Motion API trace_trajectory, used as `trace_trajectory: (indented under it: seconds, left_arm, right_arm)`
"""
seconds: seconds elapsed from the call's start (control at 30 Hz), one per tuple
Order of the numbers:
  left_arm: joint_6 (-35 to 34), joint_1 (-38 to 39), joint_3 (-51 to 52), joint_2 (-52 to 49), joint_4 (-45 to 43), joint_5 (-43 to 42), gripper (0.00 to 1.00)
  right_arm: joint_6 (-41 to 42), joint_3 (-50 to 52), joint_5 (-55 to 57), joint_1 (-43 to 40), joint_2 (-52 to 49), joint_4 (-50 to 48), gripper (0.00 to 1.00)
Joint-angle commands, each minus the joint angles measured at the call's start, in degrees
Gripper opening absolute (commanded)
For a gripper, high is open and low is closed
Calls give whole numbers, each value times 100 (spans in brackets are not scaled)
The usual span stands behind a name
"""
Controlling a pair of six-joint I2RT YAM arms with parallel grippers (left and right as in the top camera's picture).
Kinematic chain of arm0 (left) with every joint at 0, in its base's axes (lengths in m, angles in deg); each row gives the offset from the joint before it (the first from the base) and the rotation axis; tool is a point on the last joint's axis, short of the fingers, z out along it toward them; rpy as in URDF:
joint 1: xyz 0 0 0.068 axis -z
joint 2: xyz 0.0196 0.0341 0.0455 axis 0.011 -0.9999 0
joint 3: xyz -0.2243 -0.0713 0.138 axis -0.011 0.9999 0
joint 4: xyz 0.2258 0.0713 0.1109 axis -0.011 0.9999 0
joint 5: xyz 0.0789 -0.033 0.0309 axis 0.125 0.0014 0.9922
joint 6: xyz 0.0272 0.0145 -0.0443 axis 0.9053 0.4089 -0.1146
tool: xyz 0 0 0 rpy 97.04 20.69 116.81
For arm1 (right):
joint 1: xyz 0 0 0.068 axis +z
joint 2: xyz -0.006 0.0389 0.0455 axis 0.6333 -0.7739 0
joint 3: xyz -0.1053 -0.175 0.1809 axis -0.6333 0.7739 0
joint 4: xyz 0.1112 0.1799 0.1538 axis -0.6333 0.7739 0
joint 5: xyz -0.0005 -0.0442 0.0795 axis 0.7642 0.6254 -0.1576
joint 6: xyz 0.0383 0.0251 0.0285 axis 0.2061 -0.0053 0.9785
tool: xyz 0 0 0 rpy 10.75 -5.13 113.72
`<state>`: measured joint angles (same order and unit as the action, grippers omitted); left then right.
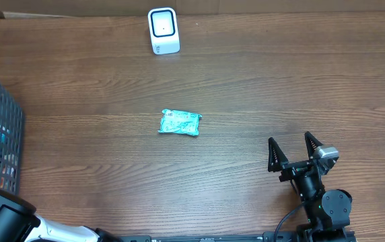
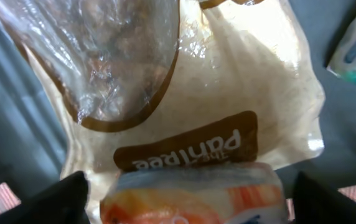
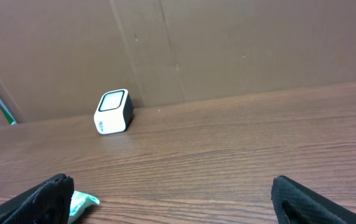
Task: Scan the item barcode
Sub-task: 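Reach the left gripper into the basket and grasp the orange pack, then carry the orange pack out and place it beside the teal pack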
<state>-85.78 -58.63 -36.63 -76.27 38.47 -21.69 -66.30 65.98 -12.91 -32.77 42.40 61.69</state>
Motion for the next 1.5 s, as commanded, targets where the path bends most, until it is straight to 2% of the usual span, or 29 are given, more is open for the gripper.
trace_trajectory:
  seconds: [0.0, 0.03, 0.07, 0.1, 0.13, 0.17, 0.43, 0.8, 0.97, 1.13, 1.3, 1.47]
  left_arm:
    - [107, 42, 173, -55, 20, -151, 54]
    - [107, 42, 179, -55, 22, -146, 44]
    - [107, 42, 179, -55, 28, -146, 27]
    - [109, 42, 177, -52, 39, -146, 17]
    - [107, 42, 166, -52, 66, -146, 8]
    - [107, 42, 140, -52, 105, -149, 4]
    - [-9, 42, -811, -39, 975, -149, 4]
    - [-247, 44, -3515, 149, 2616, -225, 4]
    - [-332, 48, -4444, 529, 2883, -957, 4]
    - [-389, 192, -4699, 1213, 2839, -1956, 4]
    - [-247, 874, -4697, 1976, 3373, -2389, 4]
    - [-44, 2704, -4500, 2533, 3823, -1108, 4]
  right_arm:
    - [-11, 59, -2, 31, 68, -20, 100]
    - [-11, 59, -2, 31, 68, -22, 100]
    - [-11, 59, 0, 31, 68, -20, 100]
    - [-11, 59, -2, 31, 68, -22, 100]
    - [-11, 59, -2, 31, 68, -20, 100]
    - [-11, 59, -2, 31, 68, -20, 100]
    - [-11, 59, -2, 31, 68, -20, 100]
    - [-11, 59, -2, 31, 68, -20, 100]
    - [-11, 59, -2, 31, 68, -22, 100]
    - [-11, 59, -2, 31, 68, -20, 100]
    - [-11, 59, -2, 31, 68, -20, 100]
    - [-11, 59, -2, 31, 68, -20, 100]
